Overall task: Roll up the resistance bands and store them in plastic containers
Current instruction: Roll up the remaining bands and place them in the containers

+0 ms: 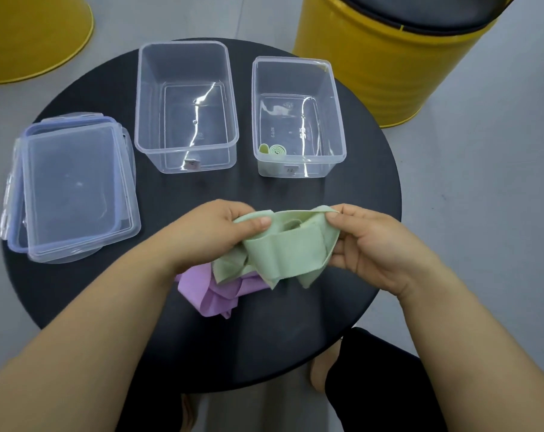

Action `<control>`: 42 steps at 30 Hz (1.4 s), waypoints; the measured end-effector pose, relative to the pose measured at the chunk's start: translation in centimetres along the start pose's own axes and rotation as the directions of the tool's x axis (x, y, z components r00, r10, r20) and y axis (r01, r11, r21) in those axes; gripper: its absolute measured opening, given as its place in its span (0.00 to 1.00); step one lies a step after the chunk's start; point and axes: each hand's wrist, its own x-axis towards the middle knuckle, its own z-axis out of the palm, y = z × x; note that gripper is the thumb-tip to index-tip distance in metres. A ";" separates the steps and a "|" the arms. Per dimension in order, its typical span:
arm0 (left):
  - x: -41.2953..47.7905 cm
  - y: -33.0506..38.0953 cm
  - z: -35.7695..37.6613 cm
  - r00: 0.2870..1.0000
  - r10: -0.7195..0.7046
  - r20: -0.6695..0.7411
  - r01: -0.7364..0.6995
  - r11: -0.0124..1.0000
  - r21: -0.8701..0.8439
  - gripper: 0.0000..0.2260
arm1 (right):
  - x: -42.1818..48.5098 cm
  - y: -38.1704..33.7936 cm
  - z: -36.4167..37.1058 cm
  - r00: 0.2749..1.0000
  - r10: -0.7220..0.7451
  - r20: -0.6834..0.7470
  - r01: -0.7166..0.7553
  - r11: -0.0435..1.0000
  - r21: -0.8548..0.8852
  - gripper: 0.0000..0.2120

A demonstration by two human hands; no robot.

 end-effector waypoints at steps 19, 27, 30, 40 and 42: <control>-0.8 -0.2 -2.9 0.989 0.015 -0.149 -0.109 0.753 -0.648 0.18 | 1.9 0.3 -4.8 0.876 0.115 -0.469 -0.020 0.979 0.204 0.18; -1.6 0.1 -4.2 0.977 0.121 -0.177 -0.214 0.567 -0.796 0.20 | 3.4 2.5 -6.6 0.809 -0.160 -0.566 -0.258 0.768 -0.586 0.19; -1.2 -0.3 -3.7 0.991 0.022 -0.135 -0.117 0.644 -0.756 0.14 | 3.9 2.6 -5.4 0.818 -0.278 -0.503 -0.276 0.578 -0.768 0.24; -0.6 0.5 -0.8 1.000 -0.012 0.006 0.013 0.724 -0.690 0.22 | 0.8 1.6 1.9 0.879 -0.477 0.021 0.392 0.696 -0.602 0.25; -0.7 0.7 -0.6 0.997 0.044 0.057 0.008 0.722 -0.692 0.22 | 0.7 2.1 3.1 0.928 -0.279 0.246 0.371 0.754 -0.541 0.41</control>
